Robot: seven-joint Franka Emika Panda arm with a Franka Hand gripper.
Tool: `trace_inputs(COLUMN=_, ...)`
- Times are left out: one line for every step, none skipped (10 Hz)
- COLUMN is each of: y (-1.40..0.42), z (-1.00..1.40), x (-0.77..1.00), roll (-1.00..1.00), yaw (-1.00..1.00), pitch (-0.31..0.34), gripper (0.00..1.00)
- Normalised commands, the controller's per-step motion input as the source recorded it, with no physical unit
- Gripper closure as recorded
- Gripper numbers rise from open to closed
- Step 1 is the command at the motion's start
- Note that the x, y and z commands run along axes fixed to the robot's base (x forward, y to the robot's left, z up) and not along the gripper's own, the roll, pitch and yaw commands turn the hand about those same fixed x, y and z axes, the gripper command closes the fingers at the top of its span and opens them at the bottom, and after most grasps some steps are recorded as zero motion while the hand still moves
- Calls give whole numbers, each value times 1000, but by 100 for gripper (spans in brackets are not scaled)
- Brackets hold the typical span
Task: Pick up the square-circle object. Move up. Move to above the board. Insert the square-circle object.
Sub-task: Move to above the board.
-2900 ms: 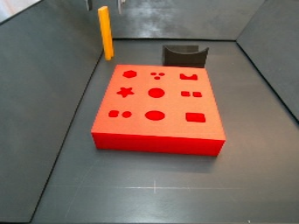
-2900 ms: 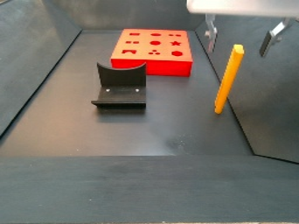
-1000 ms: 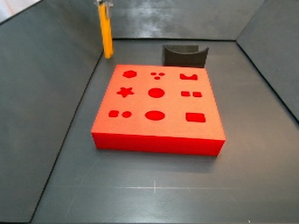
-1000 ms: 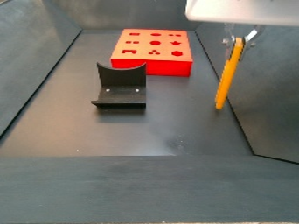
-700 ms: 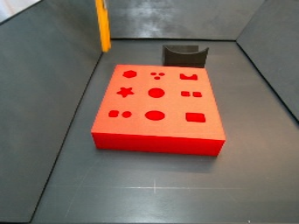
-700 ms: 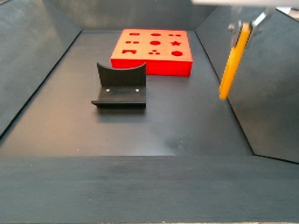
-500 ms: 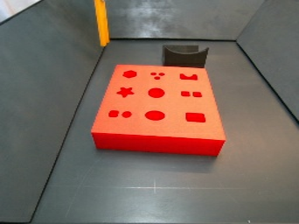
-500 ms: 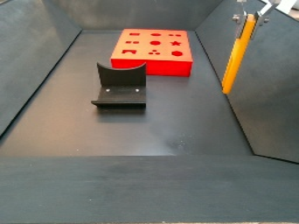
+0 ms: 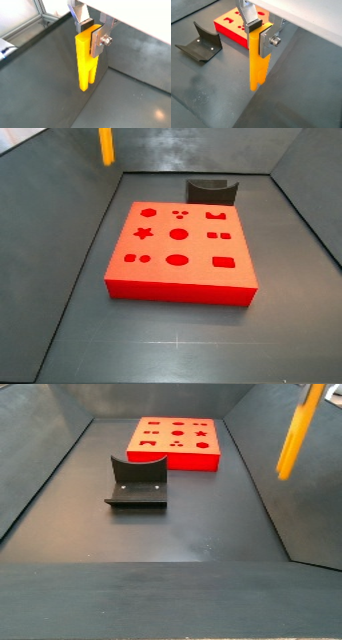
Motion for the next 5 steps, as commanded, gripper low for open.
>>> trace_inputs(y=105, z=1000, x=-166, roll=26, yaw=9, pitch=80, gripper=100)
trace_inputs(y=100, z=1000, x=-167, roll=21, yaw=8, pitch=79, gripper=100)
trace_inputs(y=95, z=1000, x=-174, roll=18, yaw=8, pitch=76, gripper=100)
trace_inputs(y=85, z=1000, x=-202, roll=14, yaw=4, pitch=71, gripper=100)
trace_inputs(y=66, z=923, x=-224, roll=12, yaw=-3, pitch=67, gripper=100)
